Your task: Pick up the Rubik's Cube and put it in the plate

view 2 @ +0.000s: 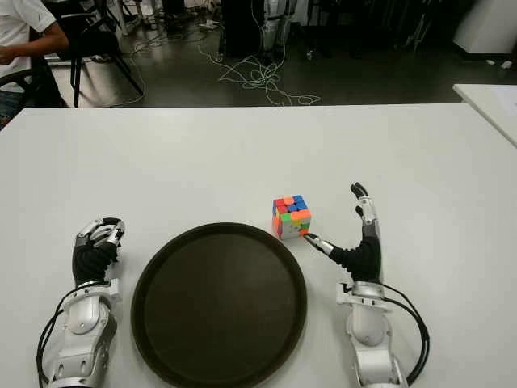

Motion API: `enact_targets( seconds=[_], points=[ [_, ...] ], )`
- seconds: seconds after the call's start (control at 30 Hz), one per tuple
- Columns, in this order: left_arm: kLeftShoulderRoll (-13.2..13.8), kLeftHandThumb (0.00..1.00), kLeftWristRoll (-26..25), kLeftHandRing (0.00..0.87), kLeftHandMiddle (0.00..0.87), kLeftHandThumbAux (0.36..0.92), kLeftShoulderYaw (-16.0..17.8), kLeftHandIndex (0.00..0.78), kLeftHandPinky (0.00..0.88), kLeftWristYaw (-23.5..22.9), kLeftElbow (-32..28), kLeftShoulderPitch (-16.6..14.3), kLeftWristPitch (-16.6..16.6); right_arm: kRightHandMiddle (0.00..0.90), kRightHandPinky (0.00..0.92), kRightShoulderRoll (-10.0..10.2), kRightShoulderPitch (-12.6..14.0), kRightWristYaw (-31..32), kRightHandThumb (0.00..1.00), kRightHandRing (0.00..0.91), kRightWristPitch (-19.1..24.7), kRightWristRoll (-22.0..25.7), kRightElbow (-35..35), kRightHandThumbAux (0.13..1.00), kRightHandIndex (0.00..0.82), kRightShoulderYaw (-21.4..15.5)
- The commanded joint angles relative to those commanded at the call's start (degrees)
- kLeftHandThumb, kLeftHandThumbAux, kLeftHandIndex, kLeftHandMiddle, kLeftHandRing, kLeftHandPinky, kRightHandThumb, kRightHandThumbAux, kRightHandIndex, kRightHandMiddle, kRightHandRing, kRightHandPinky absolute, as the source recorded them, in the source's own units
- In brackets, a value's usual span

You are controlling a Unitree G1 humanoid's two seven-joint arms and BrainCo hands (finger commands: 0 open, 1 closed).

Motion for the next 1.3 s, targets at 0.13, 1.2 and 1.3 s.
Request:
enact_targets(
  seconds=[0.13,1.2,1.3],
  points=[
    [0.0,0.711,0.0,0.813,0.787,0.704,-0.2,0.444,0.822,0.2,-0.3,0.1,0.4,0.0,0.0,-0.1,0.0,0.4,0.0,0.0,0.0,0.6,0.0,0.906,0.0,0.0],
    [-0.9,0.711,2.0,0.817,0.789,0.703,-1.7,0.444,0.828,1.8,2.2,0.3,-4.8,0.0,0.008,-10.6,-0.6,13.4,0.0,0.0,18.4,-12.5,-19.3,0.917,0.0,-2.0],
    [-1.0,0.71,2.1,0.816,0.788,0.703,-1.9,0.444,0.829,2.0,1.9,0.5,-4.6,0.0,0.013,-10.8,-0.9,14.5,0.0,0.0,20.2,-14.5,-21.0,0.908,0.0,-2.2]
  ],
)
